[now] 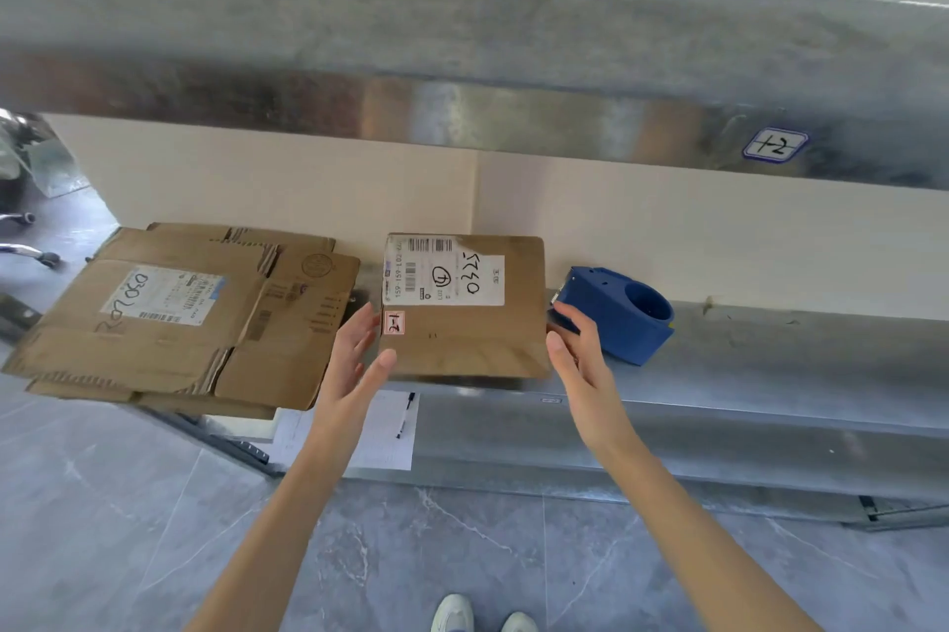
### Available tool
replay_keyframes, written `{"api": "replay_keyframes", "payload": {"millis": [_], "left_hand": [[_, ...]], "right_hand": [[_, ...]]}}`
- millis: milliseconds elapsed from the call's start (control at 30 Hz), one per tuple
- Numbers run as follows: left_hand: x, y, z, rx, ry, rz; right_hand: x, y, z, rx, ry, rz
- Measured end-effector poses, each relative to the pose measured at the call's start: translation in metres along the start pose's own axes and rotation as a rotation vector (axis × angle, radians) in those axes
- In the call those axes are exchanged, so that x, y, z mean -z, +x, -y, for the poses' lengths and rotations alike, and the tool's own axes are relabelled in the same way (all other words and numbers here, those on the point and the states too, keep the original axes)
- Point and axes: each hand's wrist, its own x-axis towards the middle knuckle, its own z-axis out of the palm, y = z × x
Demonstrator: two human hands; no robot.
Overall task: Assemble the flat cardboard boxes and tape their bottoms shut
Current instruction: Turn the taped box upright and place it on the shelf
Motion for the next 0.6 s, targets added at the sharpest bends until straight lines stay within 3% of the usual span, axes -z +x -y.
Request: {"api": "replay_keyframes", "payload": {"millis": [400, 600], "left_hand": [[-0.004, -0.004, 0.002, 0.025, 0.026, -0.008], [-0.006, -0.002, 0.005, -0.093, 0.245, -0.011]], "right_hand": [[-0.004, -0.009, 0.008, 0.040, -0.012, -0.075], [-0.010, -0.007, 0.004, 0.056, -0.120, -0.106]]}}
